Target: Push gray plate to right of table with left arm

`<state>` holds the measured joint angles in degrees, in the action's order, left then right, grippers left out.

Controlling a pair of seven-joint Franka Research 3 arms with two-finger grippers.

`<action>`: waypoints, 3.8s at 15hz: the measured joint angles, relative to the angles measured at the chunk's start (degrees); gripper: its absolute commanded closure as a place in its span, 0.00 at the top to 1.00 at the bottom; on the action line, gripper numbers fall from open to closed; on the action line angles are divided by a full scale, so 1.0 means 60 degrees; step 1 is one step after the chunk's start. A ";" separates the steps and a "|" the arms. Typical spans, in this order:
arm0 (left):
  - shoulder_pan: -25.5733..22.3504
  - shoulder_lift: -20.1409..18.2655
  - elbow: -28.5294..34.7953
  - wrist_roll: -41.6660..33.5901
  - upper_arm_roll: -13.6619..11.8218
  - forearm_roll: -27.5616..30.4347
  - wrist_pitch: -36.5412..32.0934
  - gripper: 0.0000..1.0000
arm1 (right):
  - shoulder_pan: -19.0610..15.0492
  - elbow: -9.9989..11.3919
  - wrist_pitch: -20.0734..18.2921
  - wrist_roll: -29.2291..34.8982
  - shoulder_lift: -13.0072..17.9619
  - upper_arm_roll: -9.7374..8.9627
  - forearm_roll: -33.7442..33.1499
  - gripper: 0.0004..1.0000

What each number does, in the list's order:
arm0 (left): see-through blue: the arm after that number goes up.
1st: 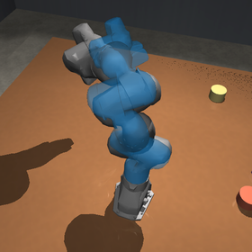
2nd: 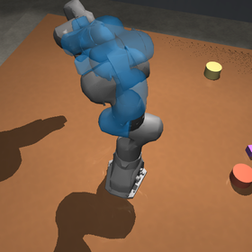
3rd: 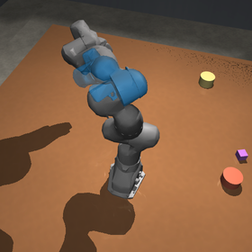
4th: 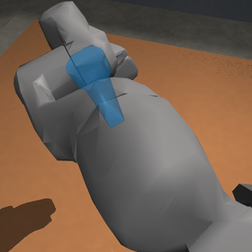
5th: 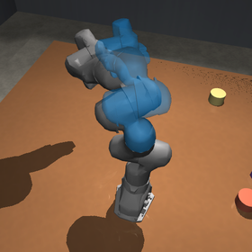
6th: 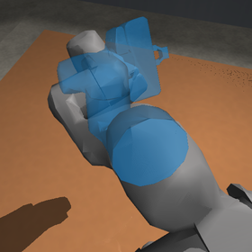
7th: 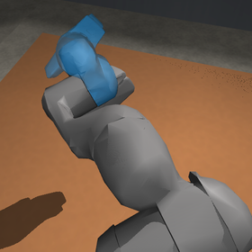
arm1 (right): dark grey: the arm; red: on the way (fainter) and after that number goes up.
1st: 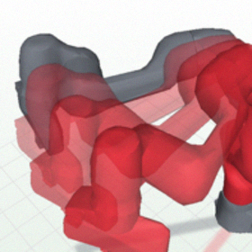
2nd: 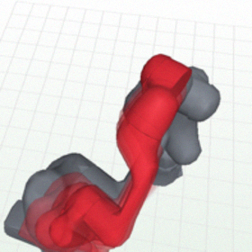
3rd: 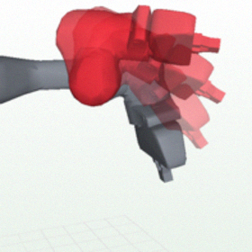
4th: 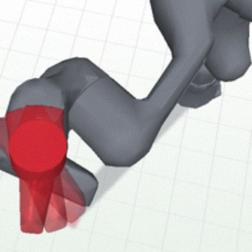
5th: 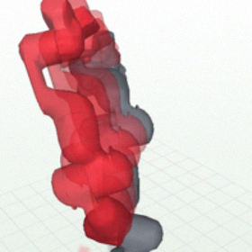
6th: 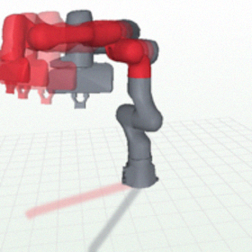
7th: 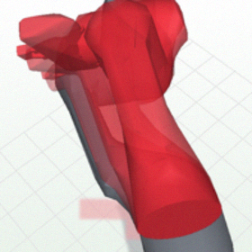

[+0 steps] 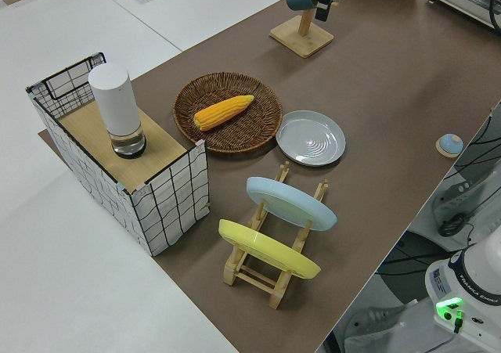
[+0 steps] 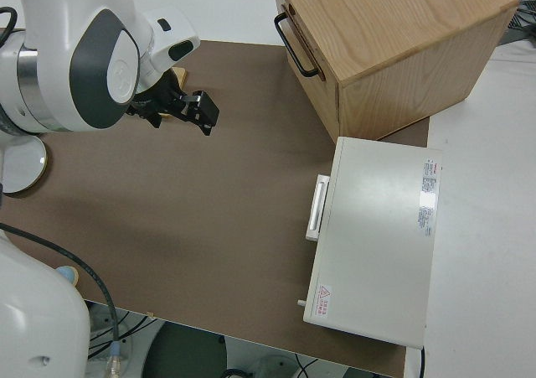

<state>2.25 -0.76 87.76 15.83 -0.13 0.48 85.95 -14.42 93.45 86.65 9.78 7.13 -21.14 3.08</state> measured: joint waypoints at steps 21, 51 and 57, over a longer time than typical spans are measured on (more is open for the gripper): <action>-0.0004 0.0000 0.0006 -0.0001 0.0013 0.0000 -0.0034 0.99 | 0.0000 0.0000 0.0000 0.0000 0.0000 0.0000 0.0000 1.00; -0.0474 -0.1137 0.6990 -0.2049 -0.0911 0.0049 0.5129 0.94 | 0.0000 0.0000 0.0000 0.0000 0.0000 0.0000 0.0000 1.00; -0.0482 -0.1092 0.8046 -0.2048 -0.1161 0.0086 0.6142 0.93 | 0.0000 0.0000 0.0000 0.0000 0.0000 0.0000 0.0000 1.00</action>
<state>-0.64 -7.31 136.04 3.54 -7.10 1.00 122.80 -14.42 93.45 86.65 9.78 7.13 -21.14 3.07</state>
